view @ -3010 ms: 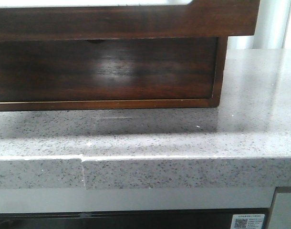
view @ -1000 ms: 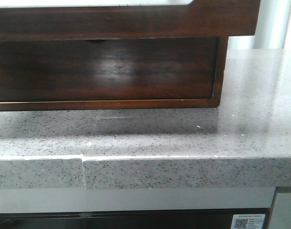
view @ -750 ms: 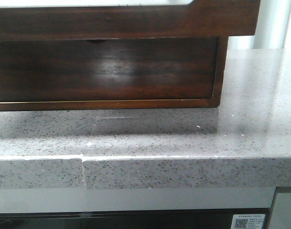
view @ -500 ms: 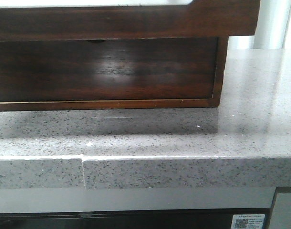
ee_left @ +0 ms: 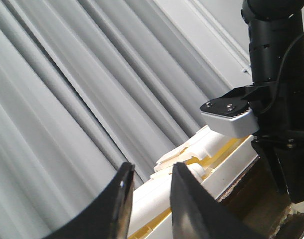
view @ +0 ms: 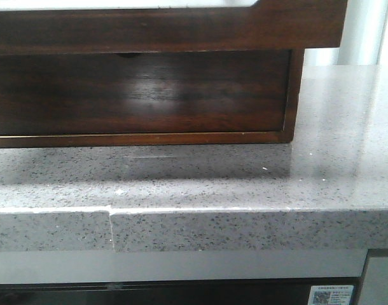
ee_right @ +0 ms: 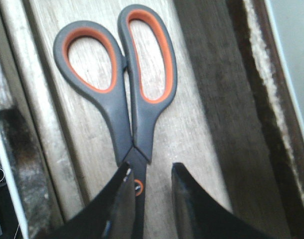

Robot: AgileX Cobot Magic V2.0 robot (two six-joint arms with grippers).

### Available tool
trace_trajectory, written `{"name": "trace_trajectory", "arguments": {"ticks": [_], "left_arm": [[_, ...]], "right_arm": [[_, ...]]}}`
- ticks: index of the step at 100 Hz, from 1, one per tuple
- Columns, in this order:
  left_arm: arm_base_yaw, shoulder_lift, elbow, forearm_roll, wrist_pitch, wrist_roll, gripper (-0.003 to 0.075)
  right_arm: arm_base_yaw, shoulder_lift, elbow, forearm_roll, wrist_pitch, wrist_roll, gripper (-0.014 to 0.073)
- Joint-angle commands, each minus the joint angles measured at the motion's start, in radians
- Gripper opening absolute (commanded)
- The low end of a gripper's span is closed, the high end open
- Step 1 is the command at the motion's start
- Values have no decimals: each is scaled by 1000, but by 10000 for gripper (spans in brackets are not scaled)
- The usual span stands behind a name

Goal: Put scissors in drawer with both arms
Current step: 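Carry the scissors over the open drawer with the right gripper, then lower the scissors into the drawer and open the right gripper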

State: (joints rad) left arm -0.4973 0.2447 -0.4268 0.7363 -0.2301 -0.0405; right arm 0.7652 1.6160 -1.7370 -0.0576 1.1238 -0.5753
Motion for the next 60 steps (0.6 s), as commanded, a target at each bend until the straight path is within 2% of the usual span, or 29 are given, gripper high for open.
{"name": "trace_trajectory", "arguments": {"ticks": [1,18,44,60], "left_arm": [[-8,11,-35,-25,-46,-9,166],[-8,11,-35,-25,-46,-9,166],[-8,11,-35,-25,-46,-9,166],[-8,11,-35,-25,-46,-9,166]], "right_arm": [[-1,-41,-28,-10,1,-7,177],[-1,-41,-28,-10,23,-2,162],[-1,-51,-33,-10,11,4,-41],[-1,-79,-33,-14,-35,4,-57]]}}
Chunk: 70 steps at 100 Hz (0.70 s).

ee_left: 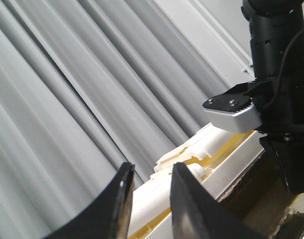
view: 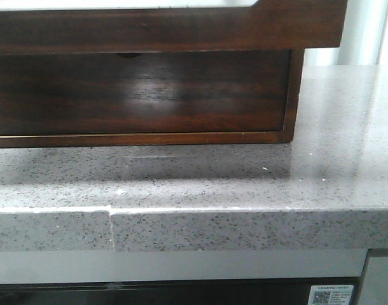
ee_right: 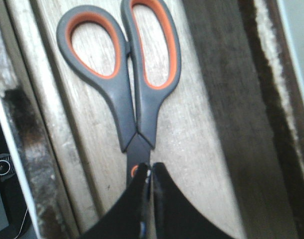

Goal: Put scissors in drawer with both arms
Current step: 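Lower the scissors into the drawer and open the right gripper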

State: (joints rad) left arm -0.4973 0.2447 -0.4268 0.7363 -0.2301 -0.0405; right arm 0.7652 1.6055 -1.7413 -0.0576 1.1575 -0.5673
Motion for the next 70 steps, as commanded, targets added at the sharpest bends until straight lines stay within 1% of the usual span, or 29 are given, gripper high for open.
{"name": "trace_trajectory", "arguments": {"ticks": [1,21,26,33,41,43,61,70], "left_arm": [[-8,11,-35,-25,-46,-9,166],[-8,11,-35,-27,-46,-15,156],[-8,11,-35,-27,-46,-48,126],[-8,11,-35,-27,-46,-93,65],[-8,11,-35,-27,-46,-109,-13],[-8,11,-35,-27,-46,-109,-22],[-8,6,-35,-27,-46,-114,-22],[-8,-12,-35,-27,-44,-115,-22]], "right_arm": [[-1,-70,-28,-16,-71,-4,-57],[-1,-125,-28,-16,-133,7,-57],[-1,-135,-28,-16,-142,24,-57],[-1,-155,-28,-16,-148,27,-57],[-1,-173,-28,-16,-157,34,-57],[-1,-176,-28,-16,-159,34,-57],[-1,-211,-28,-16,-173,45,-57],[-1,-230,-28,-16,-178,75,-57]]}}
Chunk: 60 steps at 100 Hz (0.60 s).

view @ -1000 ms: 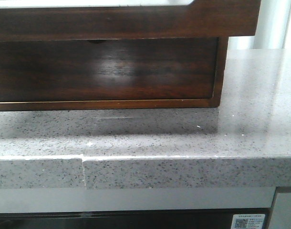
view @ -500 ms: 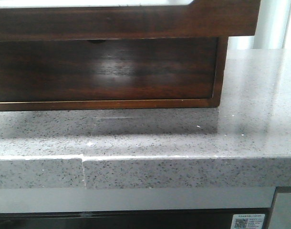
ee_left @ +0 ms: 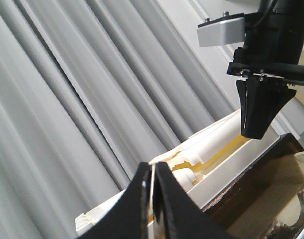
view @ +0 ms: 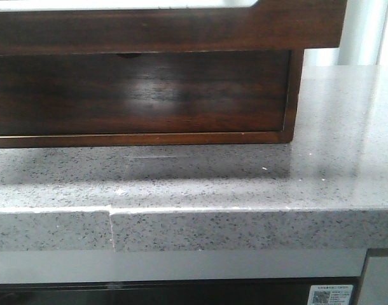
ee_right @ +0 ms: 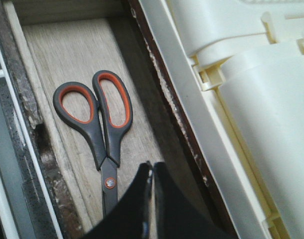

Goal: Put scissors in drawer with both arms
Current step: 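Lower the scissors into the drawer and open the right gripper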

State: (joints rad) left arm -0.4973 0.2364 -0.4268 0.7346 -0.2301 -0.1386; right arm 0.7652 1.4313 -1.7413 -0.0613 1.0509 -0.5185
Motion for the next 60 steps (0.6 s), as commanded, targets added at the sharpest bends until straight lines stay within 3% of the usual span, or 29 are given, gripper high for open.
{"name": "trace_trajectory", "arguments": {"ticks": [1,26,60], "left_arm": [[-8,-5,-35,-25,-44,-17,-22],[-8,-84,-31,-25,96,-147,-22],[-8,-208,64,-162,136,-148,-22]], "right_arm": [[-1,-56,-28,-12,-71,28,-57],[-1,-102,-24,-12,-86,28,-39],[-1,-184,10,0,-176,61,-41]]}}
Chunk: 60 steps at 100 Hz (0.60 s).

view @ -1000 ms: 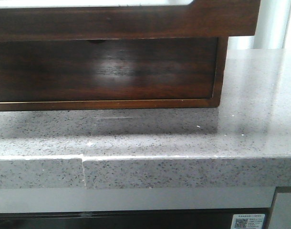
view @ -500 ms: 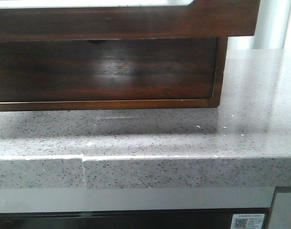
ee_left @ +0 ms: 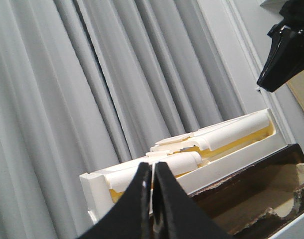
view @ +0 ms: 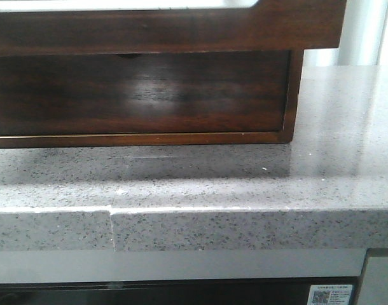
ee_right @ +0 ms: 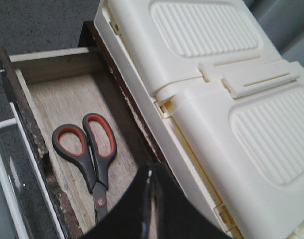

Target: Put scissors in drawer with both arms

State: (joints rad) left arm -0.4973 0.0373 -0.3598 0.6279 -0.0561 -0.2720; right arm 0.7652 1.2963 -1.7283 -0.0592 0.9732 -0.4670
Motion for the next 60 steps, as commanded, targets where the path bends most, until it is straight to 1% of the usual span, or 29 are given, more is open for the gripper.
{"name": "trace_trajectory", "arguments": {"ticks": [1,18,32,45,52,60], "left_arm": [[-8,-11,2,-55,-38,-14,-22],[-8,-39,59,-60,-29,-14,-22],[-8,-39,94,-139,-8,-14,-22],[-8,-39,101,-234,98,-14,-22],[-8,-39,101,-258,154,-14,-22],[-8,-39,101,-282,199,-14,-22]], "right_arm": [[-1,-53,0,-2,-101,9,-41],[-1,-123,115,0,-163,11,-41],[-1,-202,249,2,-238,17,-41],[-1,-295,408,2,-350,48,-41],[-1,-348,496,2,-423,74,-41],[-1,-413,591,2,-492,74,-41]]}}
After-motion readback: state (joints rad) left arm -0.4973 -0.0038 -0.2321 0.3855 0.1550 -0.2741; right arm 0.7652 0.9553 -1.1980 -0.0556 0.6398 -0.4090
